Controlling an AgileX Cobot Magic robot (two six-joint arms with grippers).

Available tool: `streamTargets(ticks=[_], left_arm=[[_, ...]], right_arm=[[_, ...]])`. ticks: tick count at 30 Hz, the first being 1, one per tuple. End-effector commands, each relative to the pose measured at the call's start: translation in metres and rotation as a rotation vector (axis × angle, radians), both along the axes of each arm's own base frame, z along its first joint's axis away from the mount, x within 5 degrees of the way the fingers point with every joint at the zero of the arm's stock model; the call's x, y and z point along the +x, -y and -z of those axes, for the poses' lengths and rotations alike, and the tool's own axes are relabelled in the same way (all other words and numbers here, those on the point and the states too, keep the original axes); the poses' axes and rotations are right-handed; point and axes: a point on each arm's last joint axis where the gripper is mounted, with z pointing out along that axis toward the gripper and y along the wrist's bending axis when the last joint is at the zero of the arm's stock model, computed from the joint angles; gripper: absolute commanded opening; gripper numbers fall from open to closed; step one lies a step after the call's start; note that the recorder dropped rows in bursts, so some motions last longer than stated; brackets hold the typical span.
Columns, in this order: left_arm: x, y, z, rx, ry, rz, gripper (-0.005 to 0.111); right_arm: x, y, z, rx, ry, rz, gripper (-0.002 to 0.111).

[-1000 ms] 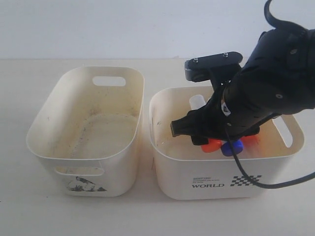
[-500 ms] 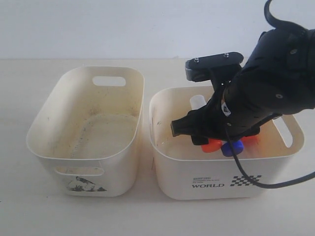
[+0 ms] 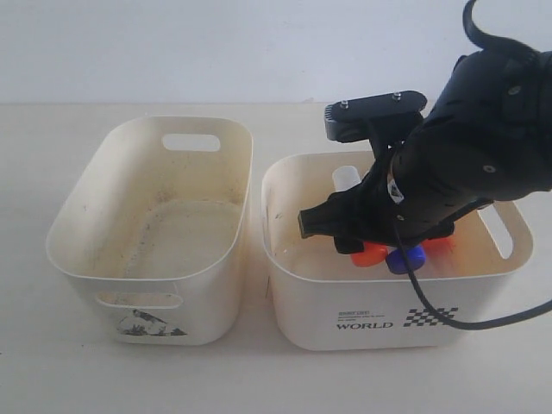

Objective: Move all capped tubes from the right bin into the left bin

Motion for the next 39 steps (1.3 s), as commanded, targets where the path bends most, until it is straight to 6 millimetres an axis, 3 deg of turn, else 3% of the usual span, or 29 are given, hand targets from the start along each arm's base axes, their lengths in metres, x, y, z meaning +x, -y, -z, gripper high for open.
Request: streamTargets(ticks=[1, 3, 8, 11, 15, 17, 21, 27, 30, 36, 39], left_arm=[[0.000, 0.000, -0.001, -0.013, 0.003, -0.001, 0.004], [0.000, 0.000, -0.001, -0.013, 0.003, -0.001, 0.004], [0.000, 0.000, -0.001, -0.013, 0.003, -0.001, 0.004], [0.000, 0.000, -0.001, -0.013, 0.003, -0.001, 0.004], [0.000, 0.000, -0.001, -0.013, 0.003, -0.001, 0.004], [0.000, 0.000, -0.001, -0.013, 0.003, -0.001, 0.004], [0.000, 0.000, -0.001, -0.013, 0.003, -0.001, 0.004], [0.000, 0.000, -0.001, -0.013, 0.003, -0.001, 0.004], [0.000, 0.000, -0.001, -0.013, 0.003, -0.001, 0.004], [0.000, 0.000, -0.001, -0.013, 0.003, -0.001, 0.004], [0.000, 0.000, -0.001, -0.013, 0.003, -0.001, 0.004]], right_arm=[[0.001, 0.001, -0.001, -0.003, 0.011, -0.006, 0.058], [0.001, 0.001, -0.001, -0.003, 0.011, -0.006, 0.054], [0.001, 0.001, -0.001, -0.002, 0.011, -0.002, 0.033], [0.001, 0.001, -0.001, -0.002, 0.012, -0.001, 0.043], [0.001, 0.001, -0.001, -0.004, 0.010, 0.000, 0.069], [0.001, 0.001, -0.001, -0.004, 0.010, 0.000, 0.069], [0.001, 0.001, -0.001, -0.003, 0.010, 0.002, 0.048], [0.000, 0.002, 0.000, -0.004, 0.004, 0.014, 0.000], [0.000, 0.004, 0.000, -0.018, -0.006, 0.024, 0.007], [0.002, 0.015, 0.001, -0.065, -0.031, 0.064, 0.046], [0.006, 0.023, 0.001, -0.064, -0.036, 0.097, 0.048]])
